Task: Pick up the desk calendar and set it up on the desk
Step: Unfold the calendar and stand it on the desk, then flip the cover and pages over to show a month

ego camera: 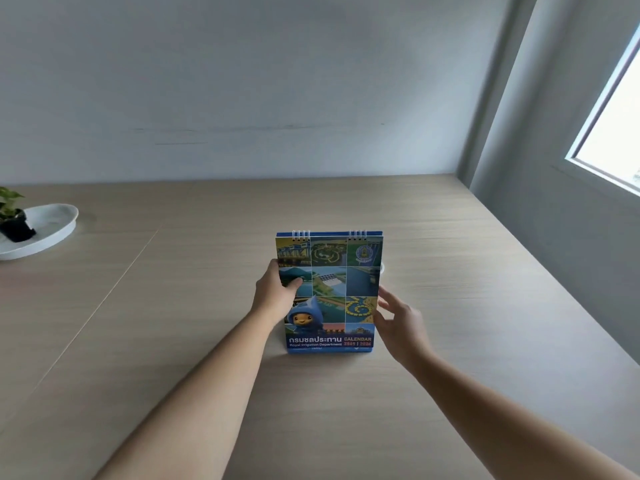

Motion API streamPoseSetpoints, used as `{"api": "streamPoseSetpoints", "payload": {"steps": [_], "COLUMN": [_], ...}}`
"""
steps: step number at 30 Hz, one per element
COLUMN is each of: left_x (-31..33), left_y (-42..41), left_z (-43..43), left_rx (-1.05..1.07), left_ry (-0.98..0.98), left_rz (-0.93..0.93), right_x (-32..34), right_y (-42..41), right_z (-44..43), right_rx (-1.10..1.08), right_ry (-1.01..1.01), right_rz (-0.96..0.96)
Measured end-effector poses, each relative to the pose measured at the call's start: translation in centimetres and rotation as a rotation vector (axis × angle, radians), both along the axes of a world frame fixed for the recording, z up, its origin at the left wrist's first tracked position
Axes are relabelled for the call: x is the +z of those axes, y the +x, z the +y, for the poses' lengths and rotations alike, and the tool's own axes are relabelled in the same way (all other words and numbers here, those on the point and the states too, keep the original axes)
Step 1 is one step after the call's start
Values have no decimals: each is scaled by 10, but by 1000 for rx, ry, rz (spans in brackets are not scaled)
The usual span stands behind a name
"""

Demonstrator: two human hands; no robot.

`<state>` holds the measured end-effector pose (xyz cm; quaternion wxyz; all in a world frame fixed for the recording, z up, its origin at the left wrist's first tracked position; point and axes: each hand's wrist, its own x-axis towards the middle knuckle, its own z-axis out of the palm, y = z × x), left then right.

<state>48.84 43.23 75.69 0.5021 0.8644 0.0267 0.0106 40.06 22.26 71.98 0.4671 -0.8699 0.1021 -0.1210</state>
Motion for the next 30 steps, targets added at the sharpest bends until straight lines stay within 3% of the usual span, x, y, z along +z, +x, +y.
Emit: {"api": "streamPoseSetpoints", "payload": {"steps": [14,16,19,22,25,27,30], "left_x": [8,15,31,41,47,49,48], "left_y": [2,4,7,12,8,6,7], "left_z": [2,6,21,36,33,24,18], "left_rx": [-39,-120,-201,-235,-195,-126,-100], "left_ry": [78,-78,-422,-660,-621,-611,-524], "left_rz": [51,196,468,484,404,362,311], "right_x": [16,27,51,94,147,175,197], "right_y": [1,4,2,1,11,24,52], "right_z": [7,2,-9,-13,-13,-13,-6], "right_rx": [-78,-67,1,35,97,162,175], "right_ry": [180,195,376,601,753,796,562], "right_rz": [170,197,159,-18,-180,-179,-176]}}
